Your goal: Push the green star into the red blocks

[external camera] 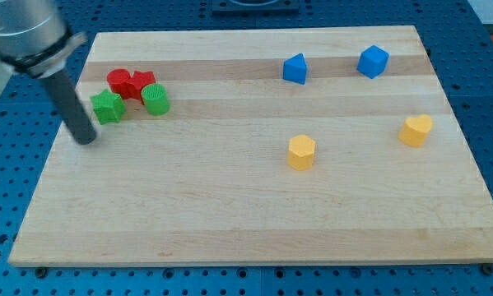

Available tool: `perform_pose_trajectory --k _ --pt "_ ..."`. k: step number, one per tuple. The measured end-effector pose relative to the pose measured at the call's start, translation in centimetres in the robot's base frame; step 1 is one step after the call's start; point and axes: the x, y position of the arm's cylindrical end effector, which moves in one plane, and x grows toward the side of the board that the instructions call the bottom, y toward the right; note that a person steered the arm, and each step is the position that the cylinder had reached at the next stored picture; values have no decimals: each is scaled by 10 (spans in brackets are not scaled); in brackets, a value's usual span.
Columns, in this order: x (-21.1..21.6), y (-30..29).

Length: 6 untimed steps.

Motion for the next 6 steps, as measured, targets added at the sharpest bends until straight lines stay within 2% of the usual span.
perform_pose_trajectory --k 1,2,4,6 --pt "-5 -32" --pt "-27 -17" --pt "-43 43" --pt "-47 55"
